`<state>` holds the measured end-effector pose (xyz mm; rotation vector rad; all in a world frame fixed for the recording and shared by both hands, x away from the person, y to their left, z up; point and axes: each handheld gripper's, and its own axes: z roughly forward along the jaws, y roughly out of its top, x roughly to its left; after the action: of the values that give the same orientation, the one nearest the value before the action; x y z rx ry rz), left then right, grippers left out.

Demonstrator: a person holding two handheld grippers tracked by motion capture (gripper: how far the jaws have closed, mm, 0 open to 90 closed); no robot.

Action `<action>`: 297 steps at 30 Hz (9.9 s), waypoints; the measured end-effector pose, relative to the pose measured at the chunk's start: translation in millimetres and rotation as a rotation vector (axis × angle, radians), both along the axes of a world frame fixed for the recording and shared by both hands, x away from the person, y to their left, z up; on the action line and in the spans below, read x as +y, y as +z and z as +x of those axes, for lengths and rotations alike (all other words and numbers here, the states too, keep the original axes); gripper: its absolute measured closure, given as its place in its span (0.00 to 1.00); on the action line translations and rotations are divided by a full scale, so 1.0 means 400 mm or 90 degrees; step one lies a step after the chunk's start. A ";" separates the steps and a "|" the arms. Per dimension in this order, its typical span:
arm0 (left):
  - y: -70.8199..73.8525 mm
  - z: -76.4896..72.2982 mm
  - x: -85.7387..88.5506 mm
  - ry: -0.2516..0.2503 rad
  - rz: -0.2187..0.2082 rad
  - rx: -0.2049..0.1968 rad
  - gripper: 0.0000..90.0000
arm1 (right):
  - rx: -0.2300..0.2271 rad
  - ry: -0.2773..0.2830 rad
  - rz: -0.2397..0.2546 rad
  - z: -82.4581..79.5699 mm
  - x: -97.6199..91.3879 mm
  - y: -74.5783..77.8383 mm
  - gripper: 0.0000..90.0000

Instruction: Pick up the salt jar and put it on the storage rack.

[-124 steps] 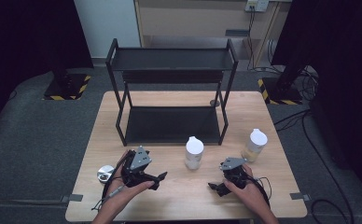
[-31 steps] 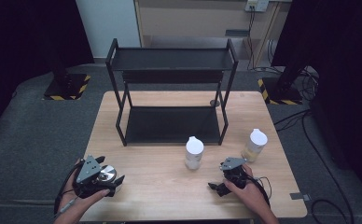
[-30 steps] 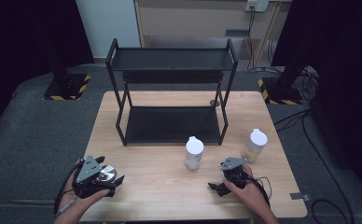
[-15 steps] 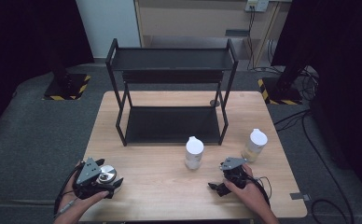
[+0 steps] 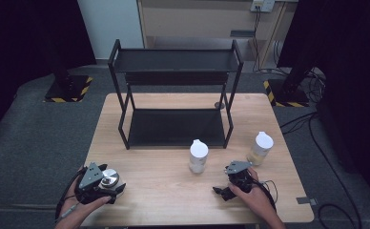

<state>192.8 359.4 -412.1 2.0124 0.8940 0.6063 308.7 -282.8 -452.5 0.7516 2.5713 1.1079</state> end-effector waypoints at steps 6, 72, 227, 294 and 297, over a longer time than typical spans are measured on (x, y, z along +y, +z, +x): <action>-0.003 0.001 0.004 0.000 -0.002 -0.001 0.01 | 0.000 0.000 0.000 0.000 0.000 0.000 0.01; -0.032 0.029 0.027 -0.045 0.023 0.023 0.02 | 0.000 0.000 0.000 0.000 0.000 0.000 0.01; 0.031 0.134 -0.189 0.034 -0.003 0.039 0.33 | 0.000 -0.002 0.000 -0.001 0.001 0.000 0.01; 0.054 0.451 -0.342 0.103 0.000 0.029 0.33 | 0.000 -0.026 0.001 -0.019 0.006 0.000 0.01; 0.051 0.473 -0.346 0.104 0.004 0.032 0.33 | 0.000 -0.026 0.001 -0.019 0.006 0.000 0.01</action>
<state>381.9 221.1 -391.8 1.9804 1.0960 0.6512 301.0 -280.3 -452.7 0.8001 2.5446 1.0969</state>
